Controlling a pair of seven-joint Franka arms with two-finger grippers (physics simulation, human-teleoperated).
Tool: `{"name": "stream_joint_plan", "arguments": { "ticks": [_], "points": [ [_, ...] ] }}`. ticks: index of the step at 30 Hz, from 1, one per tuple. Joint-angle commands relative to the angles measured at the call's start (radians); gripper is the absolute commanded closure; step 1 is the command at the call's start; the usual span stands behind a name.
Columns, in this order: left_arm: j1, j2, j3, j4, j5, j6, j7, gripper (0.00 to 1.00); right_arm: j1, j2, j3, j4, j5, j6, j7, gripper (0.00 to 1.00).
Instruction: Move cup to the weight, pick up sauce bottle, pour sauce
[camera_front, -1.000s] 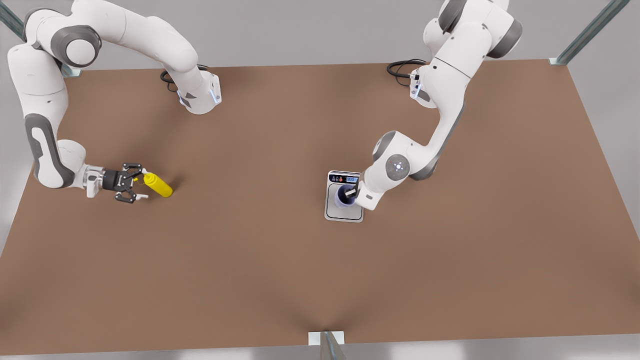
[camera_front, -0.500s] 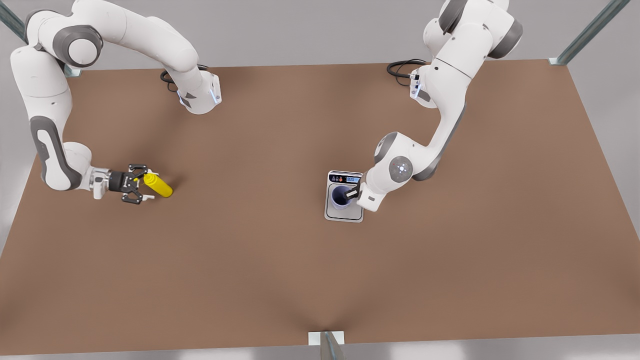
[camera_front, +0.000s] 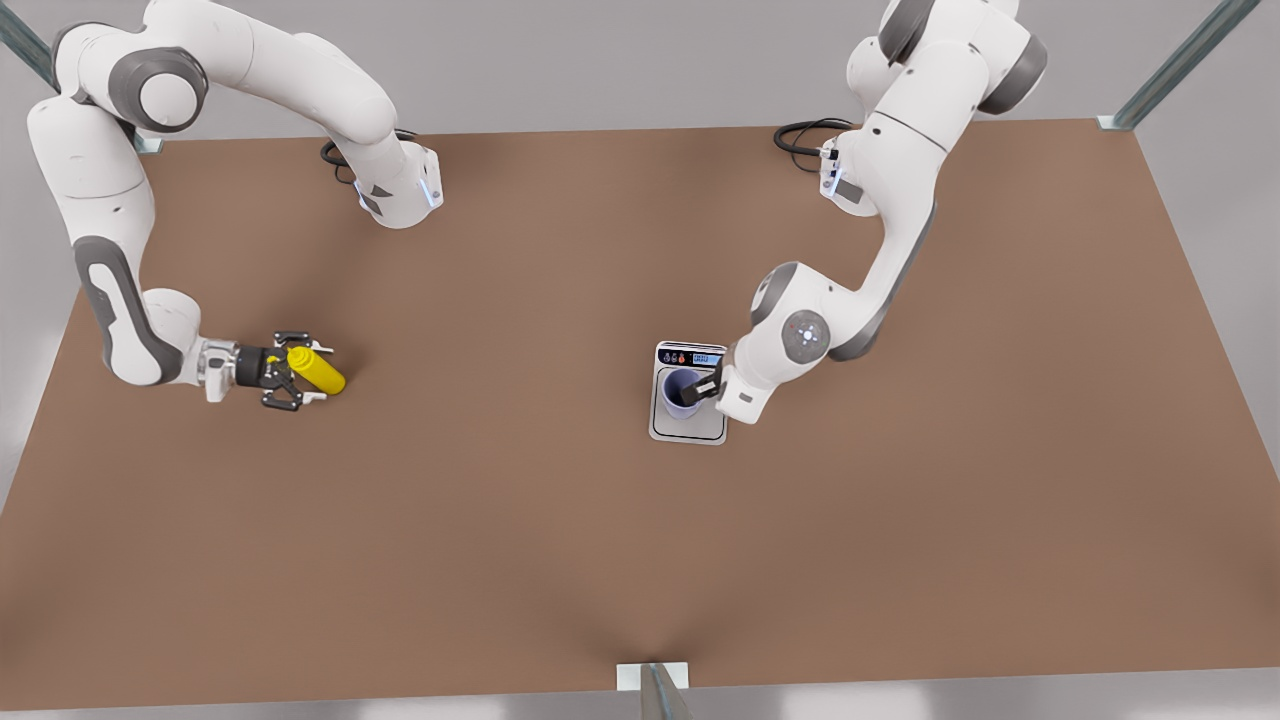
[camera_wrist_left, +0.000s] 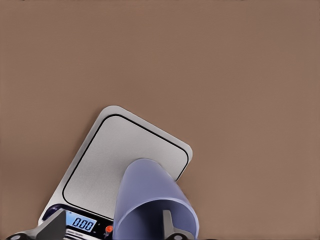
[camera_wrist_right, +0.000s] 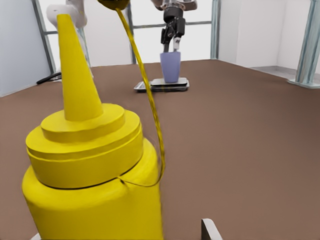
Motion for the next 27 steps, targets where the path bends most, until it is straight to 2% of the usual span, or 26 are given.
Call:
{"name": "stream_joint_plan", "arguments": {
  "ticks": [1,3,4,5,8,11,12,14,20,25,27],
  "points": [
    [0.000,0.000,0.001,0.010,-0.003,-0.015,-0.002,0.00,0.000,0.000,0.000,0.000,0.000,0.000,0.000,0.00],
    [0.024,-0.025,0.002,0.054,-0.008,-0.083,-0.026,0.00,0.000,0.000,0.005,0.000,0.000,0.002,0.000,0.00],
    [0.050,-0.066,0.008,0.056,-0.018,-0.113,-0.034,0.00,0.000,0.000,0.008,-0.002,0.000,0.003,0.000,0.12],
    [0.063,-0.103,0.077,0.160,-0.068,-0.267,-0.029,0.00,0.000,0.000,0.008,-0.003,0.000,0.017,0.002,0.35],
    [0.082,-0.103,0.223,0.381,-0.069,-0.511,-0.028,0.00,0.000,0.000,0.015,-0.005,0.000,0.018,0.002,0.44],
    [0.130,-0.103,0.307,0.475,-0.060,-0.615,0.047,0.00,0.002,-0.002,0.018,-0.005,0.000,0.021,0.006,0.48],
    [0.133,-0.106,0.372,0.513,-0.048,-0.707,0.281,0.00,0.000,-0.002,0.023,-0.005,0.000,0.025,0.008,0.49],
    [0.150,-0.174,0.405,0.513,0.204,-0.853,0.762,0.00,0.000,-0.008,0.023,-0.005,0.000,0.025,0.009,0.50],
    [0.150,-0.175,0.441,0.513,0.227,-0.871,0.782,0.00,0.003,-0.021,0.061,0.009,0.000,0.026,0.026,0.51],
    [0.162,-0.278,0.448,0.449,0.225,-0.859,0.791,0.00,0.121,-0.115,0.063,0.020,-0.002,0.057,0.138,0.51],
    [0.164,-0.281,0.448,0.447,0.225,-0.859,0.790,0.00,0.172,-0.172,0.063,0.020,0.000,0.072,0.190,0.51]
  ]
}}
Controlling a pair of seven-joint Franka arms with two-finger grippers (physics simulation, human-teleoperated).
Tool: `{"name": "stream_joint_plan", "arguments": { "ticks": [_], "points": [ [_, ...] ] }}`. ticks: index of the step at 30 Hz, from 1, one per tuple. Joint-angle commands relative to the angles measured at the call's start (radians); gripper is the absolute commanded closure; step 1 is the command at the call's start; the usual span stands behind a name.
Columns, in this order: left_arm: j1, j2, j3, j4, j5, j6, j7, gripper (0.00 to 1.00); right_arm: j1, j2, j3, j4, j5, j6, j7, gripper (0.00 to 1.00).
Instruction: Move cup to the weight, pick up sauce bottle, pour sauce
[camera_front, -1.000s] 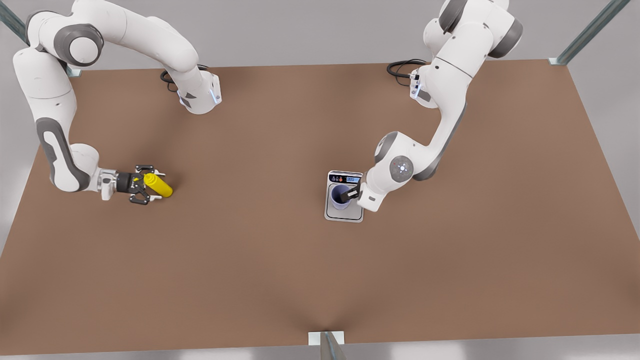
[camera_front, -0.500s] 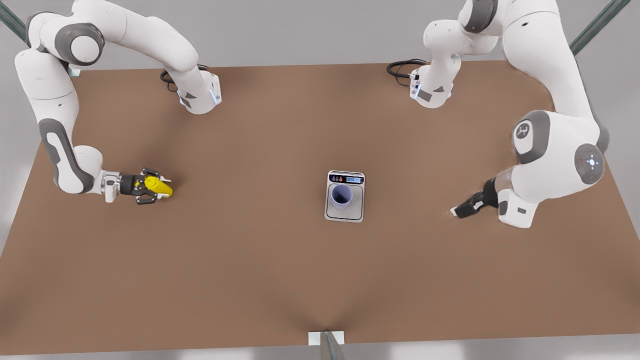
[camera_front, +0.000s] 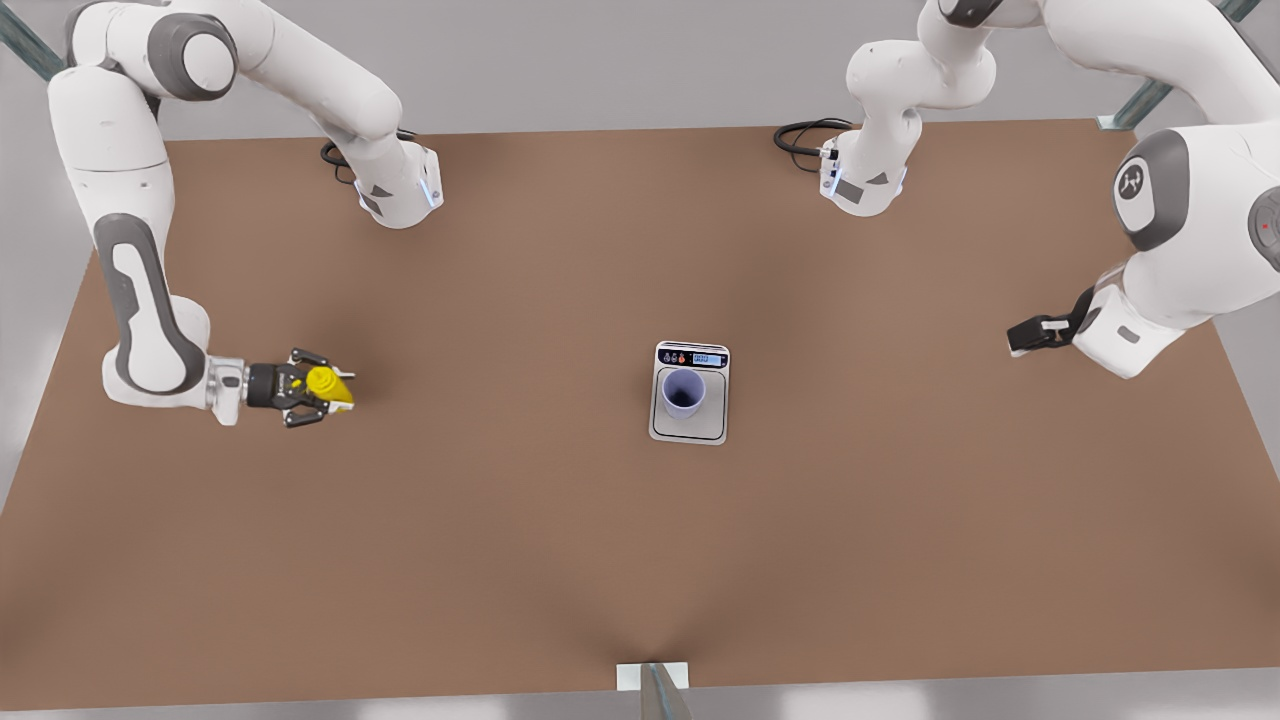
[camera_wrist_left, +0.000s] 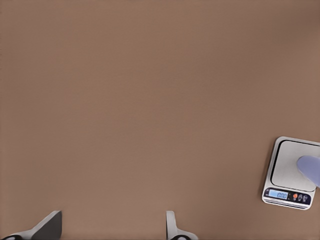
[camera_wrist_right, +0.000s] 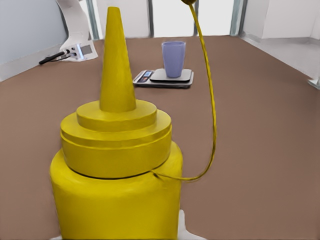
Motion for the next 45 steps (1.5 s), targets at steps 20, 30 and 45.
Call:
{"name": "stream_joint_plan", "arguments": {
  "ticks": [20,30,45],
  "points": [
    [0.000,0.008,0.000,0.000,0.031,-0.002,-0.002,0.00,0.546,-0.145,0.069,0.087,-0.151,0.330,0.686,0.51],
    [0.000,0.013,0.000,0.000,0.029,-0.003,-0.003,0.00,0.834,-0.149,0.067,0.208,-0.495,0.428,1.163,0.50],
    [0.000,0.016,0.000,-0.002,0.029,-0.008,-0.003,0.00,1.228,0.200,-0.140,0.747,-0.928,0.050,1.706,0.49]
  ]
}}
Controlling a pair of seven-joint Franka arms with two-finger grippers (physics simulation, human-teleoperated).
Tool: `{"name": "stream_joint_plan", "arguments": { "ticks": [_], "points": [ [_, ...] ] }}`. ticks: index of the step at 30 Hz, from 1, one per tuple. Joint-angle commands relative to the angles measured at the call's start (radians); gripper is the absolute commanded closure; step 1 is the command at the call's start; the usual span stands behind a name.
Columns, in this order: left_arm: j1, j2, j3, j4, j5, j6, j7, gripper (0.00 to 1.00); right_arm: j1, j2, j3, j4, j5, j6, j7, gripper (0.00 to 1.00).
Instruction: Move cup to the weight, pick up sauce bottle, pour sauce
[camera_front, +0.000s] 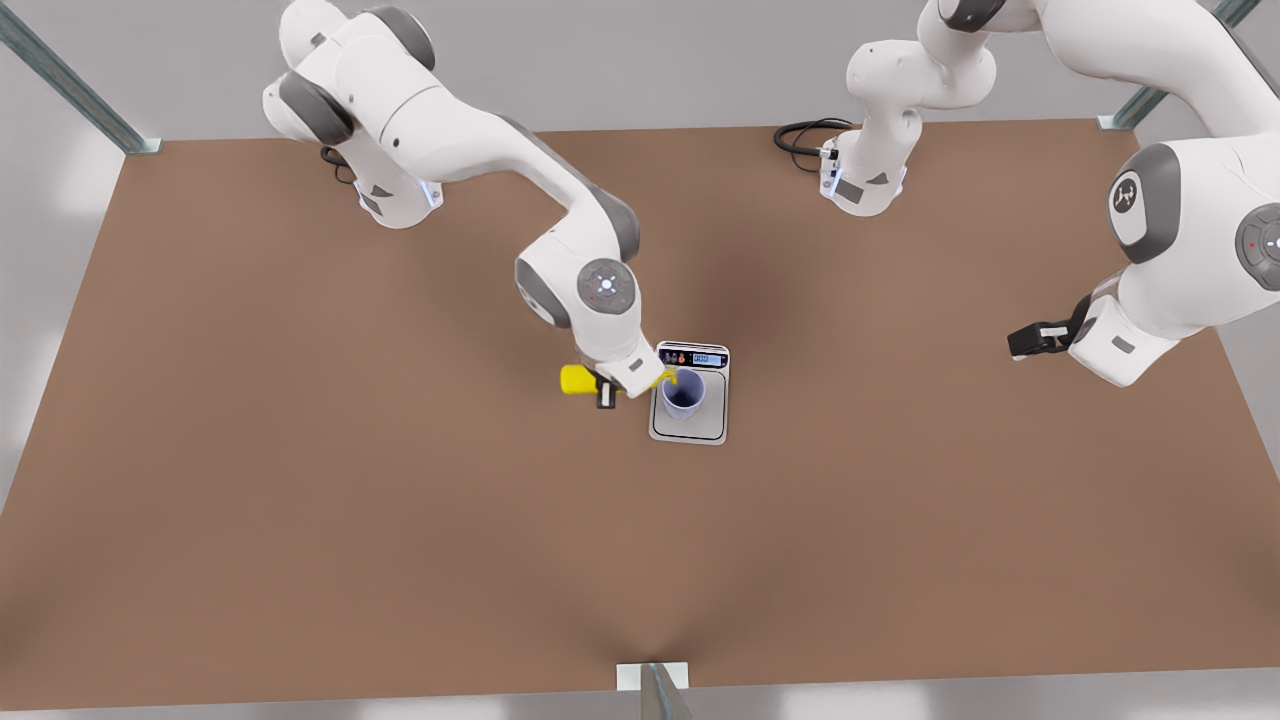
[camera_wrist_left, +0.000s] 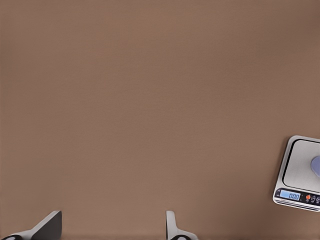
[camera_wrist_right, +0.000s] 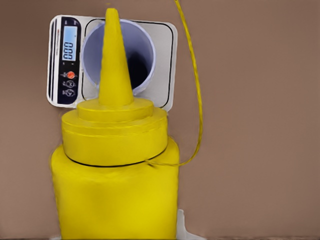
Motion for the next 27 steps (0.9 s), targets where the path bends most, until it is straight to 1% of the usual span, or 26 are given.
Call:
{"name": "stream_joint_plan", "arguments": {
  "ticks": [1,2,4,6,9,13,17,21,25,27],
  "points": [
    [0.000,0.000,0.000,-0.006,0.000,0.000,0.000,0.00,0.004,0.008,-0.003,0.017,-0.002,-0.011,0.009,0.49],
    [0.000,0.000,0.000,-0.006,0.000,0.000,0.000,0.00,0.008,0.013,-0.004,0.021,-0.002,-0.013,0.043,0.49],
    [0.000,0.000,0.000,-0.008,0.000,0.000,0.000,0.00,0.038,0.022,-0.035,0.035,0.000,-0.016,0.050,0.49],
    [0.000,0.000,0.000,-0.008,0.000,0.000,0.000,0.00,0.031,0.024,-0.035,0.051,0.007,-0.028,0.050,0.49],
    [0.000,0.002,0.000,-0.008,0.000,0.000,0.000,0.00,0.002,0.016,-0.035,0.071,0.121,-0.069,0.050,0.49],
    [0.000,0.000,0.000,-0.008,0.000,-0.002,0.000,0.00,-0.094,0.004,-0.027,0.071,0.282,-0.119,0.033,0.49],
    [0.000,0.002,0.000,-0.008,0.000,-0.002,0.000,0.00,-0.211,-0.036,-0.026,0.060,0.434,-0.162,-0.076,0.49],
    [0.000,0.002,0.000,-0.008,0.000,-0.002,0.000,0.00,-0.272,-0.056,-0.024,0.046,0.483,-0.189,-0.134,0.49],
    [0.000,0.006,0.000,-0.008,0.000,0.000,0.000,0.00,-0.343,-0.081,-0.023,-0.009,0.517,-0.195,-0.234,0.49],
    [0.000,0.008,0.000,-0.008,0.000,0.000,0.000,0.00,-0.398,-0.085,0.006,-0.035,0.531,-0.194,-0.286,0.49]
  ]
}}
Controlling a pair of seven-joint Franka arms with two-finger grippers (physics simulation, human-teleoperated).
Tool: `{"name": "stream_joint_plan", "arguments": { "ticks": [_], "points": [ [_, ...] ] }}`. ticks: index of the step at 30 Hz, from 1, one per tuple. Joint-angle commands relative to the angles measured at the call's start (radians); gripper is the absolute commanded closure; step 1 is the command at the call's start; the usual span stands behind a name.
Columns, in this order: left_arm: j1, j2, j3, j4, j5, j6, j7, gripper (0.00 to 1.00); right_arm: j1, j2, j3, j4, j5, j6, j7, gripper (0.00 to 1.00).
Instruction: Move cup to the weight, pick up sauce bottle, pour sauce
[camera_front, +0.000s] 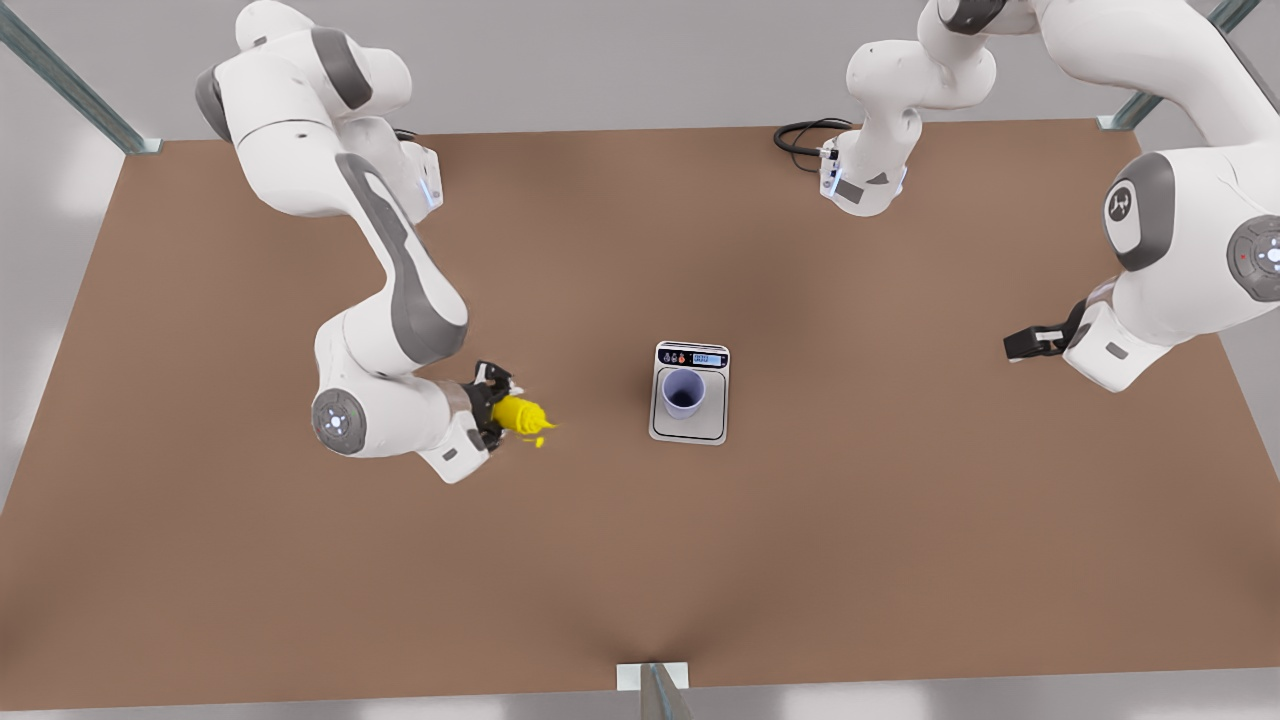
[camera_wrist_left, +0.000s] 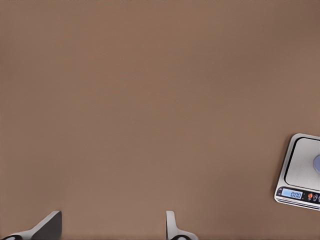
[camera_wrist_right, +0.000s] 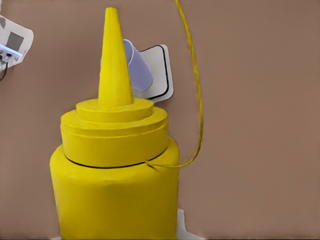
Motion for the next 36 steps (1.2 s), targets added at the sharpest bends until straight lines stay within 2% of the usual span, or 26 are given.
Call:
{"name": "stream_joint_plan", "arguments": {
  "ticks": [1,4,6,12,14,25,36],
  "points": [
    [0.000,0.000,0.000,0.000,0.000,0.002,0.000,0.00,-0.010,-0.002,0.003,-0.007,0.000,0.000,-0.012,0.49],
    [0.000,0.001,0.000,0.000,0.000,0.002,0.000,0.00,-0.076,-0.006,0.032,-0.033,0.011,0.000,-0.086,0.49],
    [0.000,0.001,0.000,0.002,0.000,0.002,0.000,0.00,-0.176,-0.006,0.106,-0.065,0.014,0.000,-0.139,0.49],
    [0.000,0.001,0.000,0.002,0.000,0.002,0.000,0.00,-0.303,-0.006,0.112,-0.153,0.108,0.000,-0.431,0.49],
    [0.000,0.001,0.000,0.002,0.000,0.002,0.000,0.00,-0.378,-0.005,0.152,-0.183,0.111,-0.001,-0.509,0.49],
    [0.000,0.006,0.000,0.002,0.000,0.002,0.000,0.00,-0.570,0.006,0.152,-0.344,0.309,0.002,-1.103,0.49],
    [0.000,0.008,0.000,0.002,0.002,0.000,0.003,0.00,-0.666,0.073,0.152,-0.389,0.393,-0.047,-1.291,0.49]
  ]
}}
